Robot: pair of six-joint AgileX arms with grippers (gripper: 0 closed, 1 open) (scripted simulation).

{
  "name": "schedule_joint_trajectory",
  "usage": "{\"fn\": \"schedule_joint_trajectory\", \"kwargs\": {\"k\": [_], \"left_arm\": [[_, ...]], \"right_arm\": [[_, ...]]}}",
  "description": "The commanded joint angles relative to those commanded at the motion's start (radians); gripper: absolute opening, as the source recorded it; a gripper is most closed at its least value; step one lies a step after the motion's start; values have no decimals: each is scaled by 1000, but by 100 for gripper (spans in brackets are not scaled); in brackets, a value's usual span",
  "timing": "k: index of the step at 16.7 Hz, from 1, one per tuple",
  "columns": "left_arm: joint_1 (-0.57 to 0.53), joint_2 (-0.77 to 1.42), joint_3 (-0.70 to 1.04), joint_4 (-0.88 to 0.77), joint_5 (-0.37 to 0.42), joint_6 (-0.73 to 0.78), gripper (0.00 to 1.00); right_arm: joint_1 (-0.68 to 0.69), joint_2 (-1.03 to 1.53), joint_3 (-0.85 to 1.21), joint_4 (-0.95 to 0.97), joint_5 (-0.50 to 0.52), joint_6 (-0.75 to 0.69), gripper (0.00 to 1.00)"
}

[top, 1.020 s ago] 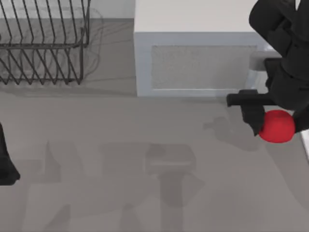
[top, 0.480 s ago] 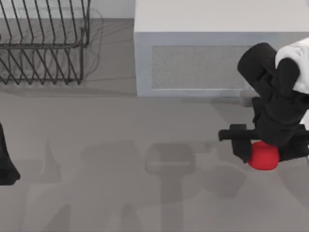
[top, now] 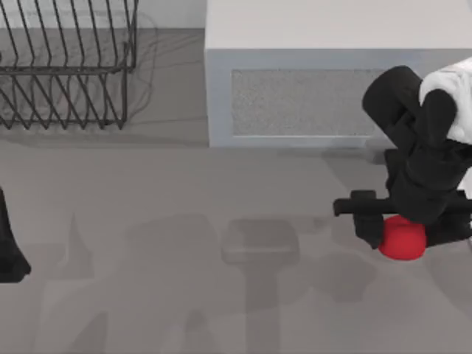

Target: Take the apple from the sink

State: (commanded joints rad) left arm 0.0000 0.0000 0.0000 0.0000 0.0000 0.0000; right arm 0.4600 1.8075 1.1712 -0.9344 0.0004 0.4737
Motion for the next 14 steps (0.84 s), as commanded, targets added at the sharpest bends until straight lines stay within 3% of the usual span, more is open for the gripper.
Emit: {"fn": "schedule_joint_trajectory", "kwargs": {"k": [8, 14], "left_arm": [[0, 0, 0, 0, 0, 0, 100], [0, 0, 0, 0, 0, 0, 100]], "right_arm": [[0, 0, 0, 0, 0, 0, 98], [0, 0, 0, 0, 0, 0, 100]]}}
